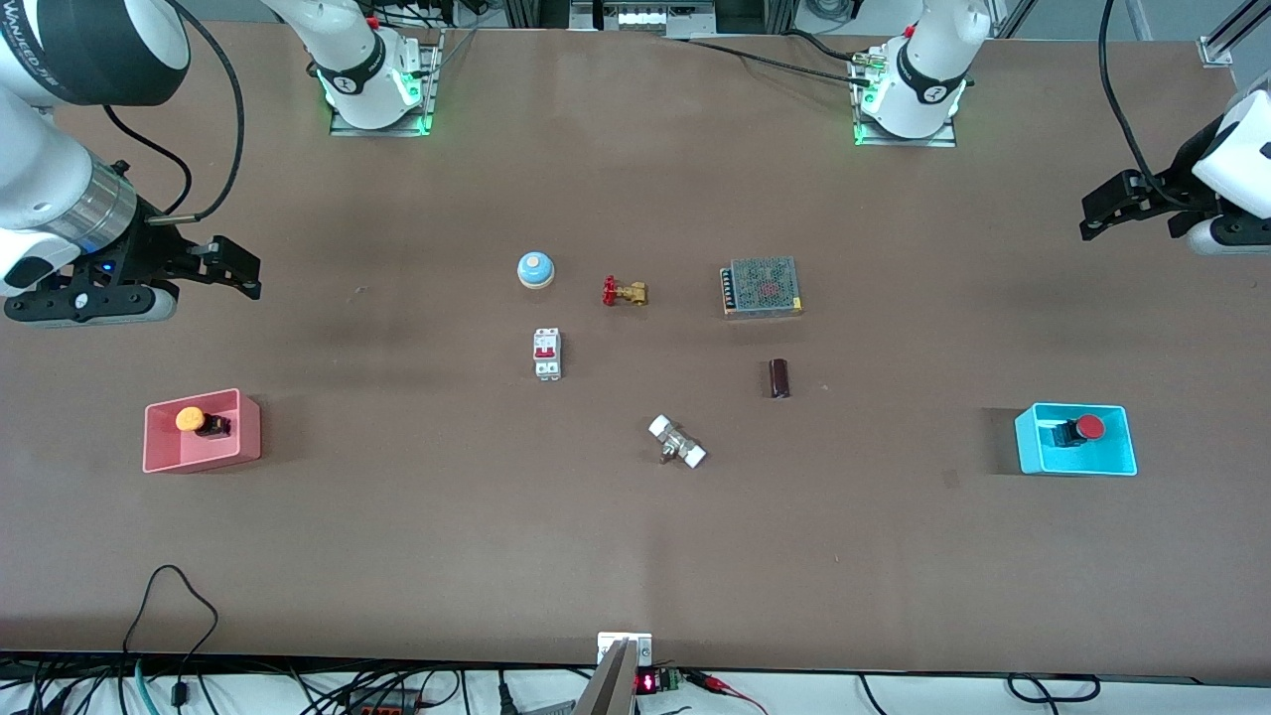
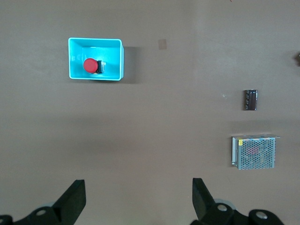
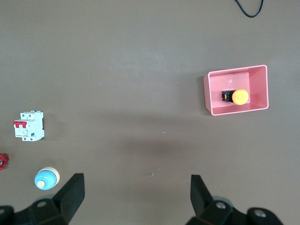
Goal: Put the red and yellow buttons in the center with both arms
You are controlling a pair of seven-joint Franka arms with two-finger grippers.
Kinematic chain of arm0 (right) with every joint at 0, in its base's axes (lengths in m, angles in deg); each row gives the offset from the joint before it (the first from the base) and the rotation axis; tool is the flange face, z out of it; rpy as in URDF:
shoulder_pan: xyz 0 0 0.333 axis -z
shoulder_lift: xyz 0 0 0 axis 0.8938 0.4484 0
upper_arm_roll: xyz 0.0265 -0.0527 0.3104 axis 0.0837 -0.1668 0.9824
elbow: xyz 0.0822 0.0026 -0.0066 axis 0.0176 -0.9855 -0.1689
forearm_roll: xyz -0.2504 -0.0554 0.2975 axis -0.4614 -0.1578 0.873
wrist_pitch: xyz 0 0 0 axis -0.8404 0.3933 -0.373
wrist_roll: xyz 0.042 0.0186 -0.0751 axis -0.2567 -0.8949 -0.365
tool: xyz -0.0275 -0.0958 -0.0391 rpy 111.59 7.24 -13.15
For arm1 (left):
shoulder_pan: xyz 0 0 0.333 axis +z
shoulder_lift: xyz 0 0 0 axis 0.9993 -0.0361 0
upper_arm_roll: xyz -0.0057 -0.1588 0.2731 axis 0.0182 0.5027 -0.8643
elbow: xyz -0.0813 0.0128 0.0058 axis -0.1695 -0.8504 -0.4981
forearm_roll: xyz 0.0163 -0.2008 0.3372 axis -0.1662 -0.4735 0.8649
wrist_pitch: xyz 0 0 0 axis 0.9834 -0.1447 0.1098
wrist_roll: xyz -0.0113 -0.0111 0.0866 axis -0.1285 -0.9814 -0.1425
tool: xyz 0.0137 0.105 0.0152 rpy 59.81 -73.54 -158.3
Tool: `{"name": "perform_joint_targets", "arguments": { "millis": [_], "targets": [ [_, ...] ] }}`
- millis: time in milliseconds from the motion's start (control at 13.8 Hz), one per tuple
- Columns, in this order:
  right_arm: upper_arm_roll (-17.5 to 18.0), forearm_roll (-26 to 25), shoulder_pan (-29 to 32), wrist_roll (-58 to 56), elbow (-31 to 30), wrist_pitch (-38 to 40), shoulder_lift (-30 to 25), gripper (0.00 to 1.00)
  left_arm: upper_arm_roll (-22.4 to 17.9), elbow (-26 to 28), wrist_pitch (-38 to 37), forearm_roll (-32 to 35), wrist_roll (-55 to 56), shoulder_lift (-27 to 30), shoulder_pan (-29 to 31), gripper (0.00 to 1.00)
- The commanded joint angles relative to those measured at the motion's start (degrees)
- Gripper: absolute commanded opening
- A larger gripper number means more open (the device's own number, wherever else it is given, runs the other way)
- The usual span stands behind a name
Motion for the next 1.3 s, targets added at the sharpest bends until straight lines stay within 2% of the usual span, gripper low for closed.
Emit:
{"name": "perform_joint_targets", "arguments": {
  "millis": [0,435,725,1232],
  "targets": [
    [-0.35,-0.71,-0.4,0.84,1.77,1.43,0.88,1.0,-0.17,-1.92,-1.46,-0.76,-0.66,-0.92,0.18,1.0],
    [-0.35,-1.06,1.27,0.22,0.11,0.65,1.23,1.0,-0.17,-1.92,-1.46,-0.76,-0.66,-0.92,0.18,1.0],
    [-0.35,-2.99,5.22,0.05,-0.16,-1.11,4.65,1.0,-0.26,-1.92,-1.46,-0.76,-0.66,-0.92,0.18,1.0],
    [-0.35,-6.07,12.43,-9.25,-0.25,-14.45,14.58,1.0,0.09,-2.01,-1.2,-0.76,0.05,-1.96,0.18,1.0]
  ]
}}
